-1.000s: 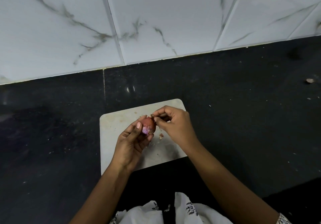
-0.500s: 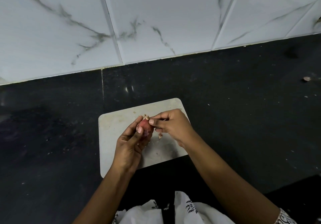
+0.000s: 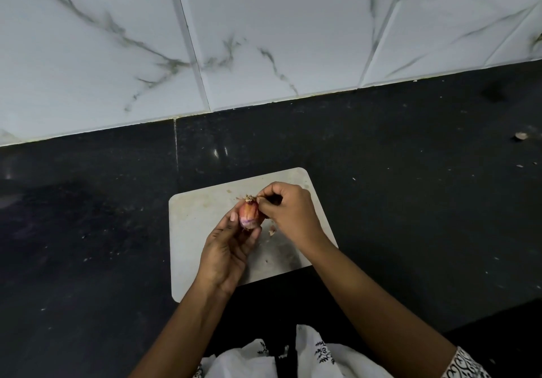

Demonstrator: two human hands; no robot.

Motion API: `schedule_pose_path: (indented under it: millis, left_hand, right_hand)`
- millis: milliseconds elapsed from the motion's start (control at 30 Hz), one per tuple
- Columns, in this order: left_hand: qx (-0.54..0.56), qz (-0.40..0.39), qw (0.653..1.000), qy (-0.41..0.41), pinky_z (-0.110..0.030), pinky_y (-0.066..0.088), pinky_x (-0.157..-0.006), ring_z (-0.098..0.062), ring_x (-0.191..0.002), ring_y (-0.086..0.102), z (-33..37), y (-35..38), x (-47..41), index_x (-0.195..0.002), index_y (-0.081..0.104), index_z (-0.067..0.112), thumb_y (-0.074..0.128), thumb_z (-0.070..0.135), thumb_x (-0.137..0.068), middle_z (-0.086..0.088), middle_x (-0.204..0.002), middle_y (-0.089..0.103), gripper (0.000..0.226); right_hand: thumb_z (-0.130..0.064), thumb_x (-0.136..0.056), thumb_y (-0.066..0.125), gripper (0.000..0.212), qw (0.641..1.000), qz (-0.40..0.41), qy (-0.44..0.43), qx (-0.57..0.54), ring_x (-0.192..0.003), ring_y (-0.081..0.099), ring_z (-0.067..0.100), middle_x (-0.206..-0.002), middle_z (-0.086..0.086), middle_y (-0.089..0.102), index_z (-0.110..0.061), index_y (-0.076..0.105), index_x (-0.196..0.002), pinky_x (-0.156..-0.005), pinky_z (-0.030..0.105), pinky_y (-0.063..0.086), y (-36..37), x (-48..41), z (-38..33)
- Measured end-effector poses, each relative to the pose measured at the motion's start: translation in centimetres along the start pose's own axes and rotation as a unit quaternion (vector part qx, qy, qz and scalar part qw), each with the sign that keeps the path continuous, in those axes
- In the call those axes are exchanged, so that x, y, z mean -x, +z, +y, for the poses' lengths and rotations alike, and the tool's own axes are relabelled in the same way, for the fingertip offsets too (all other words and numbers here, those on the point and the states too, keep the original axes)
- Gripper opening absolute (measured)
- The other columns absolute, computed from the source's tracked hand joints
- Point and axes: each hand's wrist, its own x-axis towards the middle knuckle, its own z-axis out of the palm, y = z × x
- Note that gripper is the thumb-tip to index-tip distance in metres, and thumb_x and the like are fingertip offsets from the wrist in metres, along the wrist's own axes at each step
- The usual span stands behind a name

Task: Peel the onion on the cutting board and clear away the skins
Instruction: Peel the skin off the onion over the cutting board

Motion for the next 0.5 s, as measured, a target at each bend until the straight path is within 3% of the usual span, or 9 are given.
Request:
schedule_pose_path:
  millis: [133,267,400,500]
  left_hand:
    - [-0.01,0.005,1.0,0.013,-0.024,0.058,-0.066,-0.018,-0.091,0.07,0.2,0.0,-0.1,-0.117,0.063,0.01,0.045,0.015,-0.095,-0.012,-0.114,0.066,0.029]
    - [-0.031,-0.005,0.999,0.038,-0.025,0.058,-0.077,-0.016,-0.096,0.069,0.1,0.3,-0.2,-0.122,0.06,0.011,0.051,0.016,-0.089,-0.008,-0.116,0.069,0.035]
    - [-0.042,-0.005,0.998,0.057,-0.026,0.057,-0.081,-0.016,-0.098,0.069,0.1,0.6,-0.2,-0.122,0.061,0.014,0.069,0.021,-0.067,-0.008,-0.115,0.07,0.056]
    - [-0.038,-0.006,0.998,0.055,-0.026,0.056,-0.082,-0.015,-0.094,0.07,0.2,0.6,-0.3,-0.119,0.063,0.015,0.072,0.025,-0.06,-0.007,-0.113,0.071,0.061]
  right_hand:
    - [-0.019,-0.085,0.067,0.012,0.997,-0.047,0.034,-0.052,-0.081,0.069,0.013,-0.085,0.0,0.072,-0.014,0.073,-0.094,-0.079,0.04,0.058,-0.6,-0.2,0.0]
    - [-0.03,-0.071,0.079,0.034,0.995,-0.059,0.036,-0.076,-0.074,0.067,0.006,-0.087,-0.004,0.073,-0.017,0.072,-0.101,-0.068,0.023,0.055,-0.4,1.2,-0.4]
    - [-0.024,-0.075,0.076,0.033,0.989,-0.025,0.062,-0.133,-0.074,0.067,0.011,-0.087,0.0,0.071,-0.013,0.071,-0.106,-0.071,0.027,0.056,0.1,1.6,-0.2]
    - [-0.02,-0.08,0.072,0.027,0.977,-0.009,0.083,-0.194,-0.086,0.069,0.018,-0.092,0.002,0.069,-0.009,0.071,-0.105,-0.073,0.033,0.059,0.4,1.7,0.1]
